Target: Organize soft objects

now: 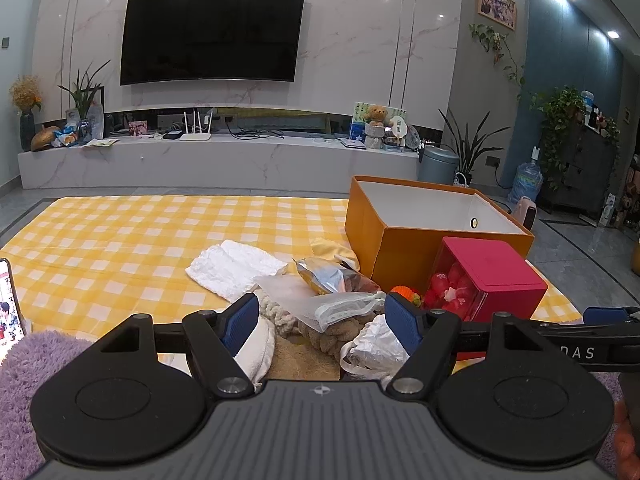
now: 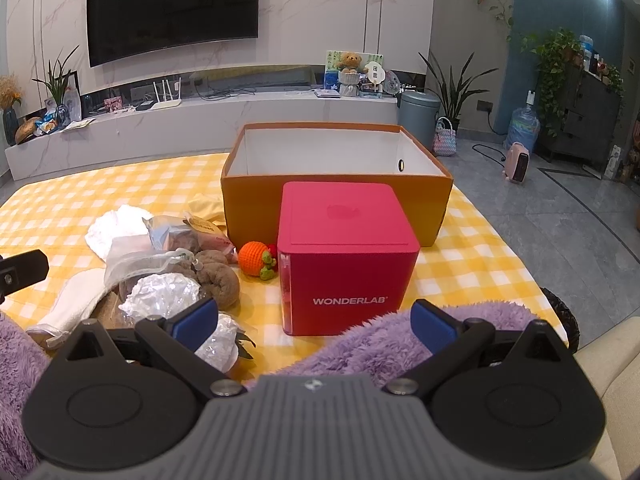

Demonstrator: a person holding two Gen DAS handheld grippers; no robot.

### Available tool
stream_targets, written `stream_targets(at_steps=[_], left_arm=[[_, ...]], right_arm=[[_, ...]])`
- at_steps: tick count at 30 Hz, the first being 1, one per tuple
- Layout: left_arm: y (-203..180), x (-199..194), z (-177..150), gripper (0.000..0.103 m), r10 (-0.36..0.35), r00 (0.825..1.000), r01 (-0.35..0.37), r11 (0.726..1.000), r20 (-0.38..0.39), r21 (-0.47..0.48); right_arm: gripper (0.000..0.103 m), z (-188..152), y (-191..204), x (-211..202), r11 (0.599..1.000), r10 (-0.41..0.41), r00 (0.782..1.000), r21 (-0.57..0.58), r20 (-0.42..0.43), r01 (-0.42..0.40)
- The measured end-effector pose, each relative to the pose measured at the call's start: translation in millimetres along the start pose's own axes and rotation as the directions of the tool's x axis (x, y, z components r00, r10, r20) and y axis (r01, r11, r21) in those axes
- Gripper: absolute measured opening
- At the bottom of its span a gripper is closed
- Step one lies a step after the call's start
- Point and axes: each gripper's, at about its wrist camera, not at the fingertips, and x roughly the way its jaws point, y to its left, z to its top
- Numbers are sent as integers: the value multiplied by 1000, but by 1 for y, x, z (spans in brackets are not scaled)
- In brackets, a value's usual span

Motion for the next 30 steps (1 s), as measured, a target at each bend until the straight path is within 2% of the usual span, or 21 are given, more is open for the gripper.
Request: stream_targets(at_steps=[9, 13, 15, 19, 20, 22, 23, 25, 30], left_arm=[[3, -1, -1, 84, -39, 999, 39, 999, -26, -2], [9, -1, -3, 84, -77, 996, 77, 997, -36, 3], [12, 2, -3, 79, -98, 993, 99, 995, -63, 2], [13, 14, -9, 74, -67, 986, 73, 997, -152, 38], [14, 17, -10, 74, -48, 985, 56, 998, -167, 43], [19, 22, -13, 74, -27, 981, 35, 999, -194, 38], [21, 25, -13, 74, -22, 978, 30, 999, -206, 36], [23, 30, -14, 74, -12, 974, 21, 999, -228, 39], [32, 41, -16, 74, -7, 962, 19, 999, -273, 44]], right_arm=[[100, 0, 0, 1, 1000, 18, 1000, -3, -2, -18], [100, -1, -4, 1, 998, 55, 997, -12, 47, -55], [100, -3, -7, 2, 996, 93, 993, -14, 67, -92], [99, -5, 1, 11, 988, 142, 990, -60, 12, -141], [96, -6, 5, 11, 983, 165, 986, -78, 5, -164], [85, -8, 13, 14, 971, 206, 979, -119, -10, -206], [83, -8, 19, 16, 961, 239, 971, -140, -22, -240], [83, -9, 27, 21, 944, 283, 958, -167, -40, -286], [83, -12, 51, 41, 900, 333, 936, -258, -109, -350]])
